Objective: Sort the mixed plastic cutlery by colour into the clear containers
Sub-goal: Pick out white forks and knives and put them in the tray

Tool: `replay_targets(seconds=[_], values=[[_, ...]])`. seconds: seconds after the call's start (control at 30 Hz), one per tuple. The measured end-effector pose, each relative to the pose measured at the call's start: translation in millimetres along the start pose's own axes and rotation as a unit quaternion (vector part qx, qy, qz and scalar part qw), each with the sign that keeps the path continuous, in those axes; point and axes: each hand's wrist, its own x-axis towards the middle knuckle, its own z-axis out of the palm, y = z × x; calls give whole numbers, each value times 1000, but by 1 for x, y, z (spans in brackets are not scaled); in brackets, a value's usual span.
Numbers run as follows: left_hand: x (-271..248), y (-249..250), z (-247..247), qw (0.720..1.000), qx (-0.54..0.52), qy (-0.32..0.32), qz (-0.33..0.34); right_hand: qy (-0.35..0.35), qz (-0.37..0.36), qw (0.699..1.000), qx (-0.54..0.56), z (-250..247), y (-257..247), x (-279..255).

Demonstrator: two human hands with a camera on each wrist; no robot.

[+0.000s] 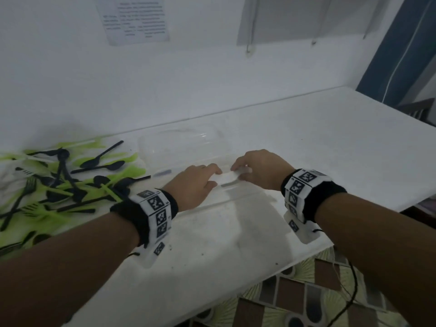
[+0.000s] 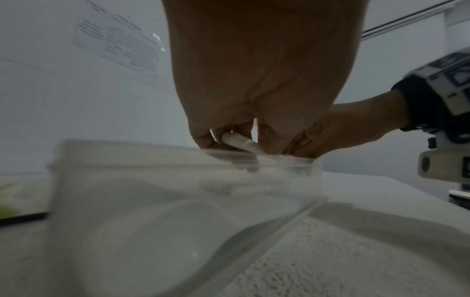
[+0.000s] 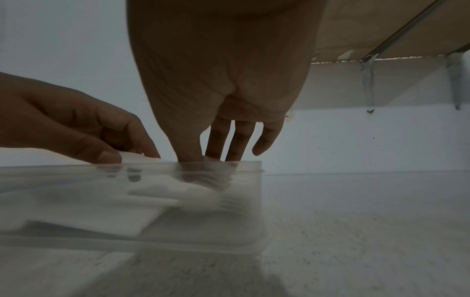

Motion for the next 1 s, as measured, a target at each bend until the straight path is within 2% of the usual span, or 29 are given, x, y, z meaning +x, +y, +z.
replay_targets(seconds=[0.17,0.23,0.37,0.7,0.83,1.0], values=[[10,1,9,999,-31,18,-6,-27,-7,1000,-5,-6,12,8],[14,1,7,999,-42,5,-19,-44,-12,999,-2,-6,14,12],[23,3,5,1000,19,-3,-16,-54,-32,998,-19,-8,18,17],[36,16,-12,993,58,-105,-18,-113,-30,988,-97,-6,12,34],[36,14,-3,990,131,-55,-18,-74,-46,990,-115,3,17,39],[34,12,2,989,144,-18,-30,-29,-41,996,-72,10,22,39]])
